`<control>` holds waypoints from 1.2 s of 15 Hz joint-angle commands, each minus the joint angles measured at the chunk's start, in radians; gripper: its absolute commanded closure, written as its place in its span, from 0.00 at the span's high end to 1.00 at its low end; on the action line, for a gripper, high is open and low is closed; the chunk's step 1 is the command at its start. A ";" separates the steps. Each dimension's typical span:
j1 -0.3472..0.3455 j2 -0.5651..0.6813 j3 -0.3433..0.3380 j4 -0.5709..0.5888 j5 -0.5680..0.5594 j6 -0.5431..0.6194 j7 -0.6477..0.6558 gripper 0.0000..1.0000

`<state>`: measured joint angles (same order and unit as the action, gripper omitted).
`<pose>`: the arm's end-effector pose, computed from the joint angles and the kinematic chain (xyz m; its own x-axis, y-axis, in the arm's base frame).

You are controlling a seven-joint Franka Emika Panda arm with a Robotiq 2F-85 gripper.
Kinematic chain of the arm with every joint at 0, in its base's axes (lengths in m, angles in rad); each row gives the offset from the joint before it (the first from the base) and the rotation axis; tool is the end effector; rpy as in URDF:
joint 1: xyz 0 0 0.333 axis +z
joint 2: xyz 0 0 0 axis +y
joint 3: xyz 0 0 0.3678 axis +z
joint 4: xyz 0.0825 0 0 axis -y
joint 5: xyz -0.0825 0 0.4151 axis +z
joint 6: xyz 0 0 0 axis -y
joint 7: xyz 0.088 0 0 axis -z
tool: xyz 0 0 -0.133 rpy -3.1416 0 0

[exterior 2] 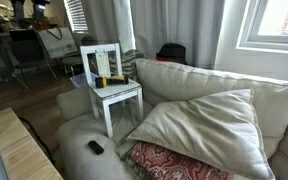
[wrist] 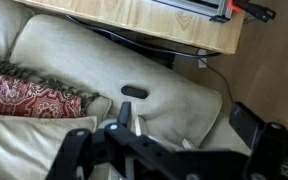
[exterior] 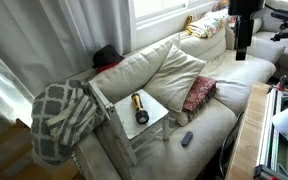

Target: Put the torch upright

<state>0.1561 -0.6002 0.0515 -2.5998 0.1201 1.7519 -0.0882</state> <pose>0.3156 0.0806 0.4351 0.9387 0.2492 -0.2382 0.2311 -0.9676 -0.1014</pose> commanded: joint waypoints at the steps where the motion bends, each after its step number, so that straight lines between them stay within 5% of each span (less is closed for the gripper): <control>1: -0.008 0.000 0.007 0.002 0.003 -0.004 -0.003 1.00; 6: -0.008 0.001 0.007 0.002 0.003 -0.004 -0.003 1.00; 12: 0.006 0.330 0.063 0.177 0.053 0.097 0.061 1.00; 18: -0.010 0.693 0.089 0.438 0.044 0.157 0.290 1.00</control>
<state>0.1572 -0.1019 0.1277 -2.3157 0.1646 1.8945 0.0976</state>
